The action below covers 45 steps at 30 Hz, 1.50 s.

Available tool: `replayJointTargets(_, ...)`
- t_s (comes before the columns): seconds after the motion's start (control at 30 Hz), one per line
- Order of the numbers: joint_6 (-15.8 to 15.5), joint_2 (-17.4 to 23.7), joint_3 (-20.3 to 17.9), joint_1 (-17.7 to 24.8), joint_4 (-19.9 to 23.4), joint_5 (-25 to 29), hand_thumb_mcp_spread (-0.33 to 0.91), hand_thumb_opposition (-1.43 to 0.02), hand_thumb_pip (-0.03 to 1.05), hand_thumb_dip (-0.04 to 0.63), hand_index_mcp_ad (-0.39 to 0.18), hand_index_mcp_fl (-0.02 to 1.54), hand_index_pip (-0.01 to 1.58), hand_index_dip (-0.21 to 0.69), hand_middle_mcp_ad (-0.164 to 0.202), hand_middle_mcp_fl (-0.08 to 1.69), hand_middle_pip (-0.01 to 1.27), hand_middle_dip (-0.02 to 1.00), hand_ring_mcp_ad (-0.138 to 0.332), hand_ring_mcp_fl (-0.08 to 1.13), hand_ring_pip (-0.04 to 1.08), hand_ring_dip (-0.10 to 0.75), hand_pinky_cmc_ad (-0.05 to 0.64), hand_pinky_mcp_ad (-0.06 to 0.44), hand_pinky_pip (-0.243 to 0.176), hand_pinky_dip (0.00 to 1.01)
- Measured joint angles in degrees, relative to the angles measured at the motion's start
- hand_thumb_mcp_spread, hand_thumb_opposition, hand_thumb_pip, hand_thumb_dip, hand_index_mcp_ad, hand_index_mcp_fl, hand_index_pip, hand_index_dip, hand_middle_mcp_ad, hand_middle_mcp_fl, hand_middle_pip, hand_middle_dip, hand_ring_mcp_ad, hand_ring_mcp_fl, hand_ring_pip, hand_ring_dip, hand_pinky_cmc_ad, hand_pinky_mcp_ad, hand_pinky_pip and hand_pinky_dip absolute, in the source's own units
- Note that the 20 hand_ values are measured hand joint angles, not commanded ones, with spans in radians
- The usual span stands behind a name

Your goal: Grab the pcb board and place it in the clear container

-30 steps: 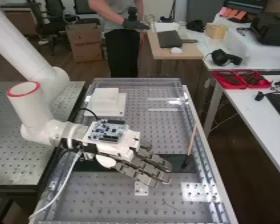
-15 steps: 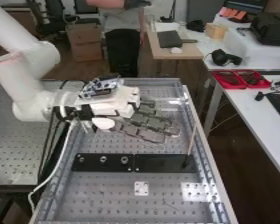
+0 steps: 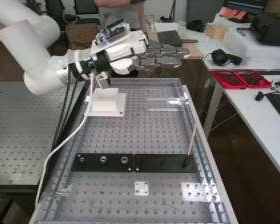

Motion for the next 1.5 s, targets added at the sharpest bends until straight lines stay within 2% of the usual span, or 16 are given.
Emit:
replayJointTargets(0.33, 5.5, -4.3, 3.6, 3.9, -0.6, -2.8, 0.52, -0.88, 0.51, 0.223, -0.096, 0.56, 1.54, 0.202, 0.061, 0.37, 0.13, 0.19, 0.209, 0.11, 0.1, 0.023, 0.346, 0.183, 0.005, 0.2)
replayJointTargets(0.5, 7.1, -7.1, 5.2, 5.3, -1.5, -4.0, 0.54, -0.87, 0.5, 0.22, -0.096, 0.58, 1.55, 0.22, 0.058, 0.37, 0.13, 0.19, 0.209, 0.11, 0.1, 0.023, 0.346, 0.183, 0.005, 0.2)
replayJointTargets(0.8, 8.2, -11.7, 6.8, 7.1, -3.7, -4.4, 0.54, -0.87, 0.5, 0.22, -0.096, 0.58, 1.55, 0.223, 0.058, 0.37, 0.13, 0.19, 0.209, 0.11, 0.1, 0.023, 0.346, 0.18, 0.005, 0.2)
replayJointTargets(0.97, 8.0, -13.2, 7.4, 7.7, -4.6, -4.2, 0.54, -0.87, 0.5, 0.22, -0.096, 0.58, 1.55, 0.223, 0.058, 0.37, 0.13, 0.19, 0.209, 0.11, 0.1, 0.023, 0.346, 0.183, 0.005, 0.2)
replayJointTargets(1.2, 7.4, -16.6, 10.0, 8.7, -7.6, -2.7, 0.54, -0.87, 0.5, 0.223, -0.096, 0.58, 1.55, 0.223, 0.061, 0.37, 0.13, 0.19, 0.209, 0.11, 0.1, 0.023, 0.346, 0.183, 0.005, 0.2)
replayJointTargets(1.5, 7.9, -18.7, 12.5, 9.6, -10.5, -1.5, 0.54, -0.88, 0.5, 0.223, -0.096, 0.57, 1.55, 0.223, 0.061, 0.37, 0.13, 0.19, 0.209, 0.1, 0.11, 0.023, 0.346, 0.18, 0.002, 0.2)
